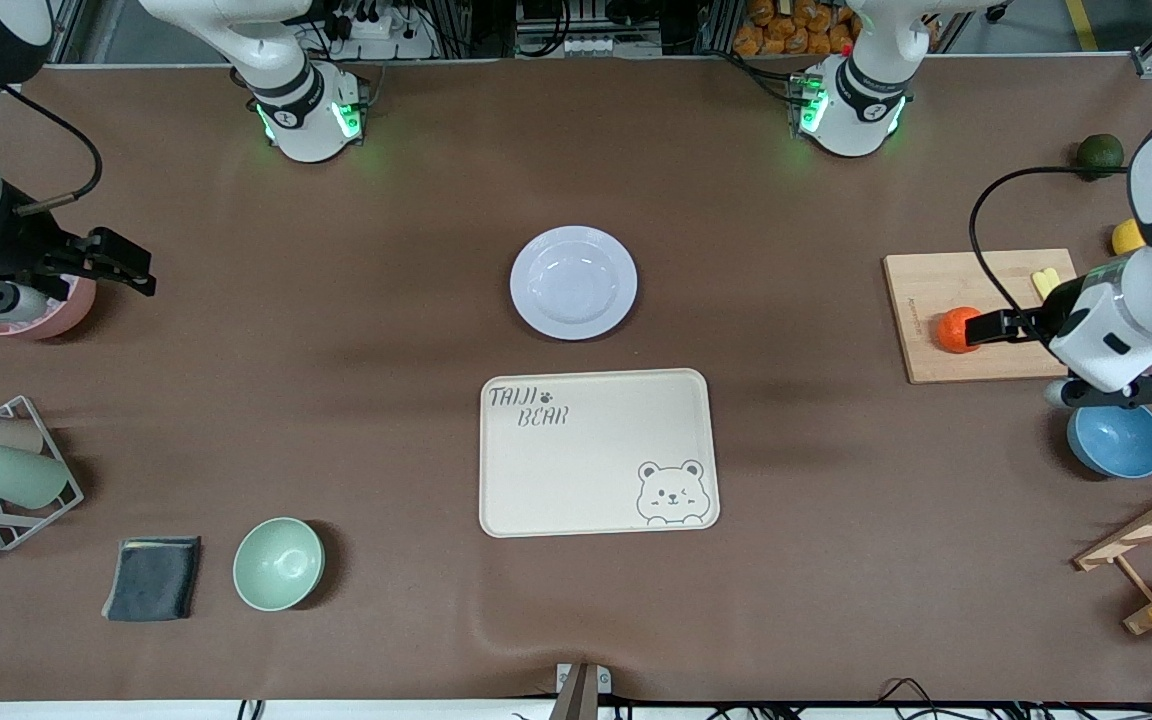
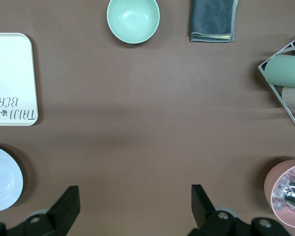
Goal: Place orange and plate with both arms
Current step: 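Reach the left gripper toward the orange while the right gripper shifts outward, then lower the left gripper around the orange on the cutting board and close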
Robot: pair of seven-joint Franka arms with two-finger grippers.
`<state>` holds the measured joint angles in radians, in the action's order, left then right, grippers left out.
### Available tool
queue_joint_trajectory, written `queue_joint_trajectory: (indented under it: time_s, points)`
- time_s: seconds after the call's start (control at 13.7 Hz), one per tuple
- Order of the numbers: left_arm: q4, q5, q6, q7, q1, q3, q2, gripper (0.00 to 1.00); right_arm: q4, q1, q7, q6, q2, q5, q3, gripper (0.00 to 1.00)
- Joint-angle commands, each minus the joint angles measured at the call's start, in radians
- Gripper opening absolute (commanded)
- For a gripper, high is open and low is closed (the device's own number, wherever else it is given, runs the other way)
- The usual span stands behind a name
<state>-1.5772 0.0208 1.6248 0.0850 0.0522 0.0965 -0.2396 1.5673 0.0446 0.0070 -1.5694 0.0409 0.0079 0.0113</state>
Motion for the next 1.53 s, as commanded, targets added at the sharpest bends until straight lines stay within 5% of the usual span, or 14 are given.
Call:
queue_joint_trajectory:
  time_s: [0.0, 1.02, 1.46]
  points:
    - [-0.021, -0.013, 0.024, 0.009, 0.011, 0.003, 0.01, 1.0, 0.005, 0.009, 0.011, -0.004, 0.002, -0.022, 0.001, 1.0]
    - [-0.052, -0.013, 0.05, -0.011, 0.118, 0.003, -0.032, 1.0, 0.022, 0.057, 0.015, -0.07, 0.108, 0.053, 0.004, 1.0]
    - [-0.206, -0.007, 0.122, -0.011, 0.202, 0.003, -0.015, 1.0, 0.025, 0.058, 0.015, -0.086, 0.126, 0.053, 0.004, 1.0]
